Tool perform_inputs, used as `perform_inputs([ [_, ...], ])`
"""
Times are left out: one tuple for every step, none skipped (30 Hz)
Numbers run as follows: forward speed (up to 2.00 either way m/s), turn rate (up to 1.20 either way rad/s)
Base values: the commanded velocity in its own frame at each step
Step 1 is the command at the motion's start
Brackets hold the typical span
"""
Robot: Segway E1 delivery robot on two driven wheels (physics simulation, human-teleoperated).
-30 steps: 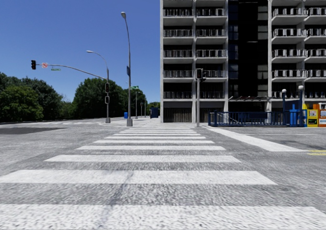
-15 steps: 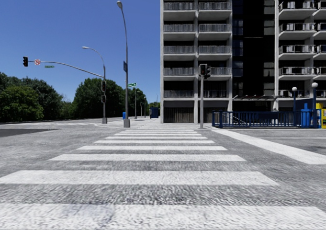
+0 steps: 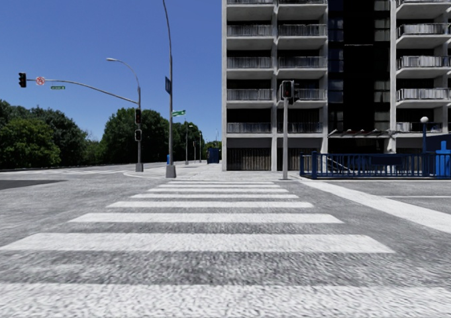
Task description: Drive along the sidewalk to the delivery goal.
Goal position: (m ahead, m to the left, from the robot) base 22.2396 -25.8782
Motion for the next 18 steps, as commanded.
perform_inputs([
  [2.00, 0.00],
  [2.00, 0.00],
  [2.00, 0.00],
  [2.00, 0.00],
  [2.00, 0.00],
  [2.00, 0.00],
  [2.00, 0.00],
  [2.00, 0.00],
  [2.00, 0.00],
  [2.00, 0.00],
  [2.00, 0.00],
  [2.00, 0.00],
  [2.00, 0.00],
  [2.00, 0.00],
  [2.00, 0.00],
  [2.00, 0.00],
  [2.00, 0.00],
  [2.00, 0.00],
])
